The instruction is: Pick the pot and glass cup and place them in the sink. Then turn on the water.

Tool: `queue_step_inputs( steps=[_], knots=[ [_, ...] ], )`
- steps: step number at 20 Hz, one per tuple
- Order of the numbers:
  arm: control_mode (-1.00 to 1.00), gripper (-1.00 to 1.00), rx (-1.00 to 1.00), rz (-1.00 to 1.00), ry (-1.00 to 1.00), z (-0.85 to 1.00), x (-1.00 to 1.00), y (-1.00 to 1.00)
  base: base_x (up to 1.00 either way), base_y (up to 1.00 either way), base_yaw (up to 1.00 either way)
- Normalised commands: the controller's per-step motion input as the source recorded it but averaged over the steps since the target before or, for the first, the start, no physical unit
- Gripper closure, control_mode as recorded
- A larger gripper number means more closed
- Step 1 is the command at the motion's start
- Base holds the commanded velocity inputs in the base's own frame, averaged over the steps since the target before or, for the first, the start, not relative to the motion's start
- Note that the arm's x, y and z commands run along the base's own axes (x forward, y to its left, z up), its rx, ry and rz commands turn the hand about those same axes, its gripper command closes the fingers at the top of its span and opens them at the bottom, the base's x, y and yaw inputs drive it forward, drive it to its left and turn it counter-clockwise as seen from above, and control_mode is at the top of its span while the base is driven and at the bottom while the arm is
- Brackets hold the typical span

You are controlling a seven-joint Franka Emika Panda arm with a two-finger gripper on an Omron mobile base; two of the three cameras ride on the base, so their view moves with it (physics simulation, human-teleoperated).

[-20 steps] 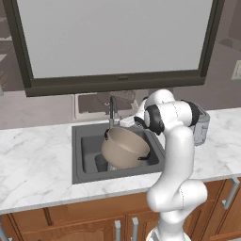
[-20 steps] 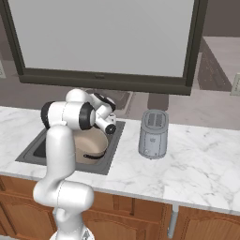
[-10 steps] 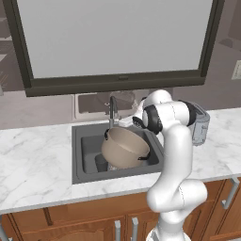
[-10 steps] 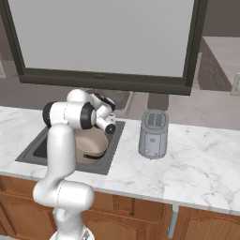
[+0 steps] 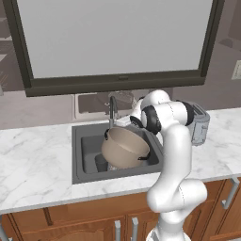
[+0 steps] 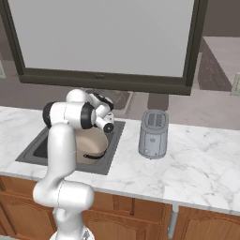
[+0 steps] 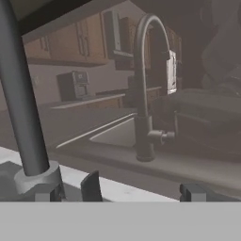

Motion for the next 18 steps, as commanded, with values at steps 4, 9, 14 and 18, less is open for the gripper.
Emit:
queue_step_inputs(
  steps=[4, 9, 14, 18],
  knots=[
    [-1.0, -1.0, 0.0, 0.0, 0.0, 0.0, 0.07, 0.03, 0.0, 0.0, 0.0],
    [-1.0, -1.0, 0.0, 0.0, 0.0, 0.0, 0.06, 0.08, 0.0, 0.0, 0.0],
    [-1.0, -1.0, 0.0, 0.0, 0.0, 0.0, 0.06, 0.04, 0.0, 0.0, 0.0],
    [-1.0, -1.0, 0.0, 0.0, 0.0, -0.01, 0.06, 0.0, 0.0, 0.0, 0.0]
  ],
)
